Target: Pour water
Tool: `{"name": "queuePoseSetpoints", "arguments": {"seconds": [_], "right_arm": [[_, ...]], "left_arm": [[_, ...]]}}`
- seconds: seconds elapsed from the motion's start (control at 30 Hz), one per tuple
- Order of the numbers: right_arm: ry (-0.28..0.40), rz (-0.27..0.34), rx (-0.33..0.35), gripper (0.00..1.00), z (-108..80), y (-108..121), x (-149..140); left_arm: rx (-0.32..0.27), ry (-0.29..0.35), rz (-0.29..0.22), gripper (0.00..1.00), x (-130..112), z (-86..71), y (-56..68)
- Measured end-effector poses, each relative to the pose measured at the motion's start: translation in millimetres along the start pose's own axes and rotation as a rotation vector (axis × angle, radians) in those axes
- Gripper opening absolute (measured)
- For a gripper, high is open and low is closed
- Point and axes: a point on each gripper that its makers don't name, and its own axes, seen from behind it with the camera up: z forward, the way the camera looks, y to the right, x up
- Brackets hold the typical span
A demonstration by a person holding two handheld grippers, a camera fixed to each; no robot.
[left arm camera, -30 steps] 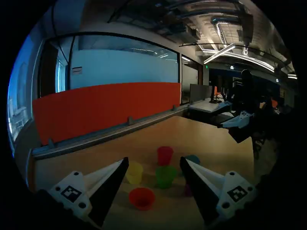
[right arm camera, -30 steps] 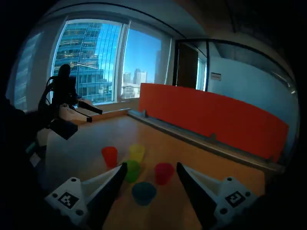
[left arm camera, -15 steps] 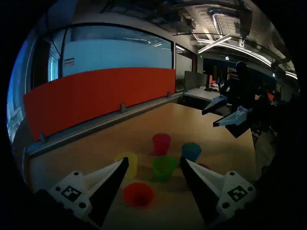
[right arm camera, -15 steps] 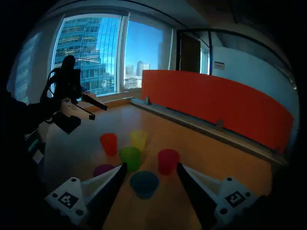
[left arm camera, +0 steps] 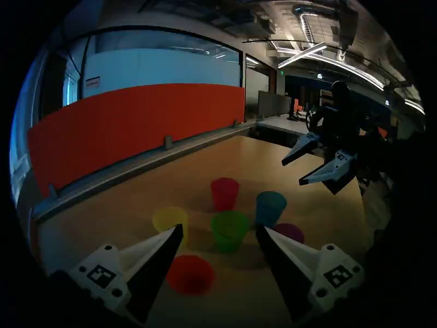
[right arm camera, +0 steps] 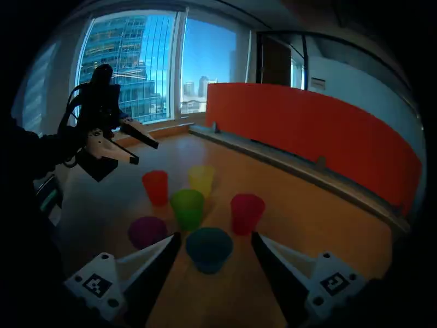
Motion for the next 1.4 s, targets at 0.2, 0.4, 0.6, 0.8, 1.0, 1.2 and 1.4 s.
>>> {"name": "queuePoseSetpoints", "arguments": {"seconds": [0.2,0.4,0.6,0.8,1.0,1.2,1.4], "right_arm": [[-0.026,-0.01,0.013,1.0,9.4,-4.8,-13.2],[-0.058,-0.01,0.023,1.0,20.1,-7.9,-28.2],[-0.091,-0.02,0.029,1.0,30.6,-10.7,-43.9],[-0.116,-0.026,0.031,1.0,40.7,-12.3,-55.0],[-0.126,-0.029,0.038,1.0,50.2,-12.9,-60.4],[-0.134,-0.029,0.044,1.0,59.6,-14.1,-61.6],[-0.137,-0.027,0.05,1.0,67.6,-14.6,-61.3]], "left_arm": [[-0.012,-0.013,0.0,1.0,-6.2,7.4,4.0],[-0.02,-0.033,0.009,1.0,-14.4,15.1,8.7],[-0.026,-0.051,0.018,1.0,-21.6,23.0,12.3],[-0.024,-0.058,0.021,0.99,-24.3,29.9,12.5],[-0.028,-0.062,0.013,0.99,-26.1,34.1,13.2],[-0.03,-0.066,0.016,0.99,-27.2,36.6,14.5],[-0.034,-0.074,0.015,0.99,-30.0,39.5,16.4]]}}
